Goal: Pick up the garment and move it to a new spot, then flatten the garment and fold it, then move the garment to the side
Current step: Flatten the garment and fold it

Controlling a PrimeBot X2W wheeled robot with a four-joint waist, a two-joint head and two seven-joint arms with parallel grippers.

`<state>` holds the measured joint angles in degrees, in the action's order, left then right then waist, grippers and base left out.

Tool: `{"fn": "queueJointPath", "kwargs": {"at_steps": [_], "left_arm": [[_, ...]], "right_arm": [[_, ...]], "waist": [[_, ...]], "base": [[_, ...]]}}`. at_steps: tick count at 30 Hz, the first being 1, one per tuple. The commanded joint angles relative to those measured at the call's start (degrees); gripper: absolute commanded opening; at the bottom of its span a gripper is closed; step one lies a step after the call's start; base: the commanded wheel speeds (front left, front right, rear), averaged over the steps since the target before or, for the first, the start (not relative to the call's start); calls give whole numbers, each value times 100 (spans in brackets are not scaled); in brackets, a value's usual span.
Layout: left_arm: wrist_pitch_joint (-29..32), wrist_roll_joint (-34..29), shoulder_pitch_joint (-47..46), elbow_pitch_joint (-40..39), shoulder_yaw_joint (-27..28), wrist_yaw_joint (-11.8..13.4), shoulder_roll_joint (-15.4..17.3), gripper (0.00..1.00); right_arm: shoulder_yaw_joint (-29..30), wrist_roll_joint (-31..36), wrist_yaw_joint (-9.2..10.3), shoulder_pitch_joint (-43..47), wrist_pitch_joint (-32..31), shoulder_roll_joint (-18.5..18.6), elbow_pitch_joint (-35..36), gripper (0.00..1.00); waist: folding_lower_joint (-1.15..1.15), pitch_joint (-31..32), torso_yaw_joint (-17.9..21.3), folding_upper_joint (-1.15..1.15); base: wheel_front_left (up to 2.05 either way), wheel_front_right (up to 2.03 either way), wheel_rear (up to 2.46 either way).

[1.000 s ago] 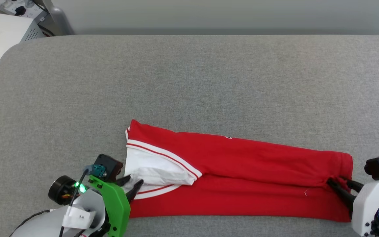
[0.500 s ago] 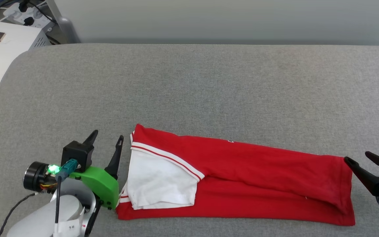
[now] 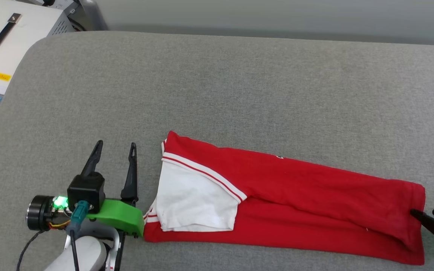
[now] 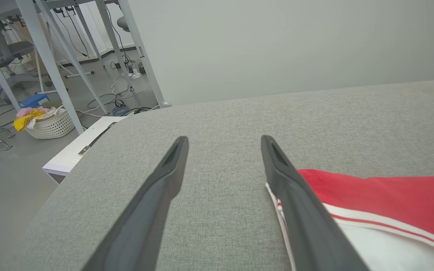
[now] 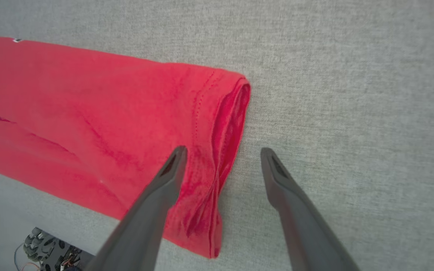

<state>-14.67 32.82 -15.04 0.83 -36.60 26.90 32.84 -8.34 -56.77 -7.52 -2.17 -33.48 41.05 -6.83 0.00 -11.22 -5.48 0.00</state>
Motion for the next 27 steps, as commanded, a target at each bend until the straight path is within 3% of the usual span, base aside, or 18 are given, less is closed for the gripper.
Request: {"fn": "queueJointPath", "kwargs": {"at_steps": [1,6,11,19,20,21,27], "left_arm": [[-32,-162,183,-54,106,35,-94,100],[-32,-557,420,-144,471,-63,-357,100],[-32,-972,467,-52,961,-456,-726,100],[-32,-1730,651,71,1527,-855,-1341,100],[-32,-1818,679,101,1594,-911,-1412,100],[-32,-1896,704,121,1635,-951,-1464,100],[-32,-2290,913,215,1908,-1191,-1750,100]], "right_arm": [[-25,-60,3,22,26,-71,-40,100],[-229,-62,3,-61,75,-235,-187,100],[-597,-65,3,-171,135,-444,-361,100],[-1113,50,3,-313,353,-530,-563,100],[-1137,110,3,-332,437,-504,-610,28],[-1145,140,3,-345,510,-492,-650,0],[-1073,136,3,-353,921,-373,-803,0]], "waist": [[0,-117,-112,0],[0,-254,-221,0],[0,-365,-302,0],[0,-420,-357,0],[0,-412,-355,0],[0,-403,-351,0],[0,-243,-281,0]], "base": [[0,0,0],[0,0,0],[0,0,0],[0,0,0],[0,0,0],[0,0,0],[0,0,0]]}}
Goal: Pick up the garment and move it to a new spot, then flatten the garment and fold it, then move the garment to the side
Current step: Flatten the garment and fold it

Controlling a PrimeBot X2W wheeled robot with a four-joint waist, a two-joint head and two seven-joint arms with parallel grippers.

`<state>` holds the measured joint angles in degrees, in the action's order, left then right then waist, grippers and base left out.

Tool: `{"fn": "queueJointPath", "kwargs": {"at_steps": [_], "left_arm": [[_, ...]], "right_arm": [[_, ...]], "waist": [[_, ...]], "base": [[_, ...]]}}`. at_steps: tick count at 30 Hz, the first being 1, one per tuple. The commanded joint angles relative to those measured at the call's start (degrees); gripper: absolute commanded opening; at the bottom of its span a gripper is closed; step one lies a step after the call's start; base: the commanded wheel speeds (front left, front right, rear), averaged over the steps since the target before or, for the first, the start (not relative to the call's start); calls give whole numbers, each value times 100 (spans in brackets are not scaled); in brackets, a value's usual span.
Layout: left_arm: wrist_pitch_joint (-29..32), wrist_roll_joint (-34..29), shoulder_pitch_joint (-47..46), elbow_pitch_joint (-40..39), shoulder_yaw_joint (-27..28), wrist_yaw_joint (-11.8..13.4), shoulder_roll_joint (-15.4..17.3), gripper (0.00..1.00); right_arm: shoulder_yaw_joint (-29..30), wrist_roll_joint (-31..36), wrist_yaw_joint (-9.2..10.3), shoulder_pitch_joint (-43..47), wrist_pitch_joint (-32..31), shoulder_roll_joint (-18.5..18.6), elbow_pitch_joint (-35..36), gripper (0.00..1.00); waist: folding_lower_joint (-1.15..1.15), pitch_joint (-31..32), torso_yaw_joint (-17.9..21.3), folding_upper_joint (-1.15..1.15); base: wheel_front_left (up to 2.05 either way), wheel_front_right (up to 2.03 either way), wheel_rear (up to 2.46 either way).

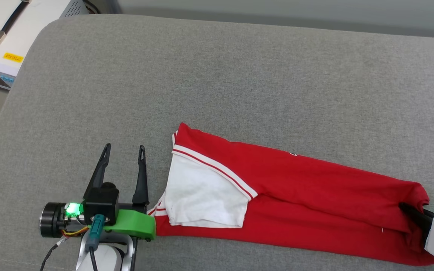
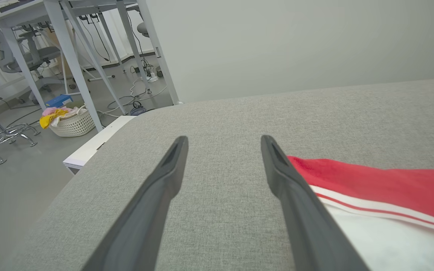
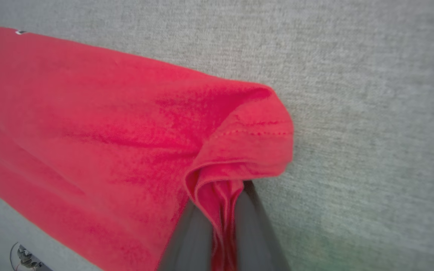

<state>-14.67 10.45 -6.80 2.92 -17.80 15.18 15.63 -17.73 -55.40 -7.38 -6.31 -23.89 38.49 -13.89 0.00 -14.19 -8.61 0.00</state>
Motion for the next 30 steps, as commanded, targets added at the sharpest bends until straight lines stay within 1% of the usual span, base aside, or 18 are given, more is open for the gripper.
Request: {"fn": "queueJointPath", "kwargs": {"at_steps": [1,8,11,15,18,20,24,30], "left_arm": [[-32,-115,130,9,75,-55,-57,100],[-32,-405,350,66,290,-268,-166,100],[-32,-502,397,91,351,-358,-193,100],[-32,-609,459,121,381,-445,-243,100],[-32,-668,506,149,397,-487,-276,100],[-32,-691,535,167,411,-505,-298,100],[-32,-717,598,188,482,-539,-332,100],[-33,-748,604,210,550,-619,-399,100]], "right_arm": [[-94,-19,-11,74,14,-70,-106,0],[291,-102,-11,190,233,356,-278,0],[447,-19,-11,224,251,576,-408,0],[593,86,-11,245,199,734,-537,0],[663,104,-11,303,135,772,-502,0],[700,103,-11,368,94,782,-403,0],[779,7,-11,559,-30,759,83,0],[782,-189,-11,612,-361,526,1035,0]], "waist": [[0,89,48,0],[0,298,136,0],[0,364,166,0],[0,443,203,0],[0,510,213,0],[0,551,217,0],[0,622,226,0],[0,588,228,0]], "base": [[0,0,0],[0,0,0],[0,0,0],[0,0,0],[0,0,0],[0,0,0],[0,0,0],[0,0,0]]}}
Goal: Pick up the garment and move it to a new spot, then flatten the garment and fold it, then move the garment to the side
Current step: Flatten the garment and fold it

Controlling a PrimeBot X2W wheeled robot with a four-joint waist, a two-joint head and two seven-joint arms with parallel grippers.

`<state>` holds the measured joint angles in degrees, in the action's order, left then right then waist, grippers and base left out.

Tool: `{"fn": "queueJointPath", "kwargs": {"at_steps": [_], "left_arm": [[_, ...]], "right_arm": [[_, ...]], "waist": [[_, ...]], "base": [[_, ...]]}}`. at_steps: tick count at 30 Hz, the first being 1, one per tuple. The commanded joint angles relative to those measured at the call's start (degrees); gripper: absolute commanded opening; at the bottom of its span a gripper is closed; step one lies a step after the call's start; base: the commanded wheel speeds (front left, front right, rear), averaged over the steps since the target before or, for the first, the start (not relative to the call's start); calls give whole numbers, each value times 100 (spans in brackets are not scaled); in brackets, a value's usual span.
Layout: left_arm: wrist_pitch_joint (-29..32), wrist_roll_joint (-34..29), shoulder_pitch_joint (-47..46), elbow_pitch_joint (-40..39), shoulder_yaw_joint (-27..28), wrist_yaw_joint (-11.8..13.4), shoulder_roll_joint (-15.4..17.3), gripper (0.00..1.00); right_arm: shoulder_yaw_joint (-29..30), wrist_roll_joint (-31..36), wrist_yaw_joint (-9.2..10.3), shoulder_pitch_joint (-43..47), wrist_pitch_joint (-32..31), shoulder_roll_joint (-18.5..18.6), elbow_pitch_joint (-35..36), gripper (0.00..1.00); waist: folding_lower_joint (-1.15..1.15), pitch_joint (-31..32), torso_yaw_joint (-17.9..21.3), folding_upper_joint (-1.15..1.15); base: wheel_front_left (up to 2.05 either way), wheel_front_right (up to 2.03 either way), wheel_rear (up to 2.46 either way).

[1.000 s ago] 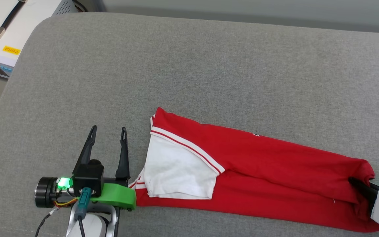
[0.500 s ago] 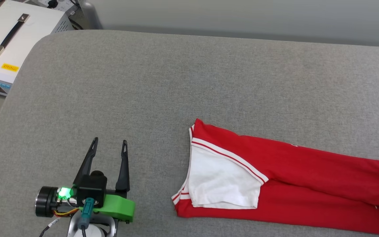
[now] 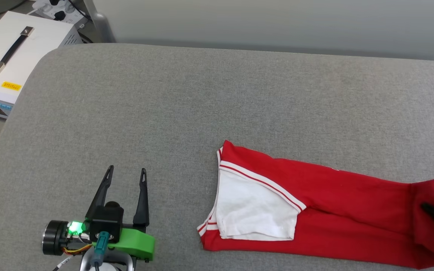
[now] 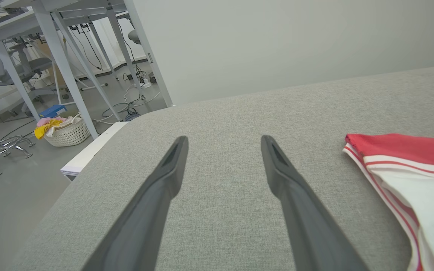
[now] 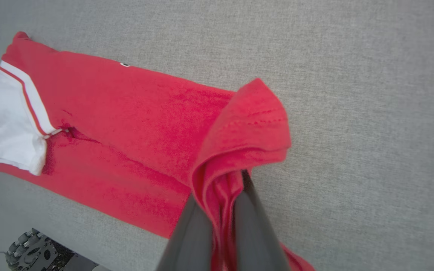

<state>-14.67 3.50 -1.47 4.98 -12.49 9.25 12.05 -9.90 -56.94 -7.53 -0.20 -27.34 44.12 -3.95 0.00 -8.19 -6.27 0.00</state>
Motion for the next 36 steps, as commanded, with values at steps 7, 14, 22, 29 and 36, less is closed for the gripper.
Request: {"fn": "queueJointPath", "kwargs": {"at_steps": [7,14,22,29,36], "left_arm": [[-33,-130,-29,-2,-3,-99,-158,100],[-33,-187,-164,11,-45,-158,-254,100],[-33,-221,-312,29,-67,-189,-348,100],[-33,-244,-424,58,-96,-210,-419,100],[-33,-258,-475,85,-116,-211,-465,100]], "right_arm": [[-465,151,4,-512,-510,-488,829,0],[-1276,482,4,-1342,-849,-1017,883,0],[-2129,644,4,-2283,-855,-1545,405,0],[-2742,744,4,-3021,-649,-2064,-408,0],[-3225,823,4,-3363,-304,-2317,-1177,25]], "waist": [[0,-140,-91,0],[0,-314,-243,0],[0,-539,-391,0],[0,-700,-483,0],[0,-754,-508,0]], "base": [[0,0,0],[0,0,0],[0,0,0],[0,0,0],[0,0,0]]}}
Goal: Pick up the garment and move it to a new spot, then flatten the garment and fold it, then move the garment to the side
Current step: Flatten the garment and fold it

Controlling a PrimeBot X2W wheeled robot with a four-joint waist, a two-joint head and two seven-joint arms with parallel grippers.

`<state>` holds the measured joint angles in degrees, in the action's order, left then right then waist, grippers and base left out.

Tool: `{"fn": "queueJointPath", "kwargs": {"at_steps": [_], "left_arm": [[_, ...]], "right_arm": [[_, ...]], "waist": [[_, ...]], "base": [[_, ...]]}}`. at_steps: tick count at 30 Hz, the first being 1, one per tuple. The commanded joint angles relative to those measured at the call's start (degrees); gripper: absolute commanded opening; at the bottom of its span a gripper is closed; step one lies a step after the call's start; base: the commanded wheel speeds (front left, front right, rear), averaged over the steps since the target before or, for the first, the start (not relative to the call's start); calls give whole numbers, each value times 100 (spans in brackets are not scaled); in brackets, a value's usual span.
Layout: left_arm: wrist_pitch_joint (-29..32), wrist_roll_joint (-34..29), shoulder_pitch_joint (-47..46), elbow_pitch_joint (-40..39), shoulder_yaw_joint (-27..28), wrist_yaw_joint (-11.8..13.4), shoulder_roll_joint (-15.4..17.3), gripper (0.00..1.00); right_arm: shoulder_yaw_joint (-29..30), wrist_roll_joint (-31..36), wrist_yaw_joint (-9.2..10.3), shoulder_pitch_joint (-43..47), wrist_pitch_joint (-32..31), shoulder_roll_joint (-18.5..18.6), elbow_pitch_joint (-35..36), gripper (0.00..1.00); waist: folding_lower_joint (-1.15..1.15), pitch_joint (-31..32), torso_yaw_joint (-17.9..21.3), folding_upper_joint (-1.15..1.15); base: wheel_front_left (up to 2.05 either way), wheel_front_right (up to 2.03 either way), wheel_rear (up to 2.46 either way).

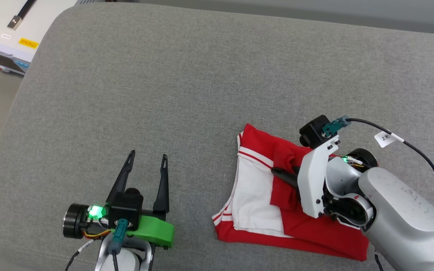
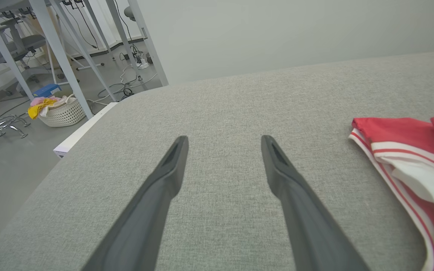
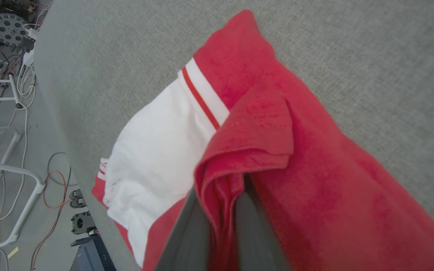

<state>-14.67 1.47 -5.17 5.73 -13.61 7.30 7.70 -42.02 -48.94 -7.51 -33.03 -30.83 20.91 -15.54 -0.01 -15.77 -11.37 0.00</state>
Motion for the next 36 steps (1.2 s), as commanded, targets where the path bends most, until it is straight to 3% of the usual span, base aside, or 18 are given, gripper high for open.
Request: {"fn": "queueJointPath", "kwargs": {"at_steps": [1,5,10,14,18,27,36], "left_arm": [[-33,-57,-101,13,-1,-11,-32,100],[-33,-69,-43,40,13,5,-10,100],[-33,-69,58,49,64,21,59,100],[-33,-72,139,19,89,17,120,100],[-33,-72,202,-4,109,21,166,100],[-33,-60,357,-78,147,43,232,100],[-33,-54,538,-156,167,92,257,100]], "right_arm": [[-63,6,2,-92,107,1,-55,100],[-281,154,2,-153,655,227,128,100],[-146,314,2,27,1465,650,574,100],[311,663,2,276,2081,863,793,100],[1047,1421,2,618,2823,830,828,100],[2840,3150,2,1741,4182,64,897,100],[3890,3913,2,2837,4564,-840,1464,100]], "waist": [[1,21,14,0],[1,131,90,0],[1,353,280,0],[1,513,460,0],[1,645,623,0],[1,868,888,0],[1,1037,1028,0]], "base": [[0,0,0],[0,0,0],[0,0,0],[0,0,0],[0,0,0],[0,0,0],[0,0,0]]}}
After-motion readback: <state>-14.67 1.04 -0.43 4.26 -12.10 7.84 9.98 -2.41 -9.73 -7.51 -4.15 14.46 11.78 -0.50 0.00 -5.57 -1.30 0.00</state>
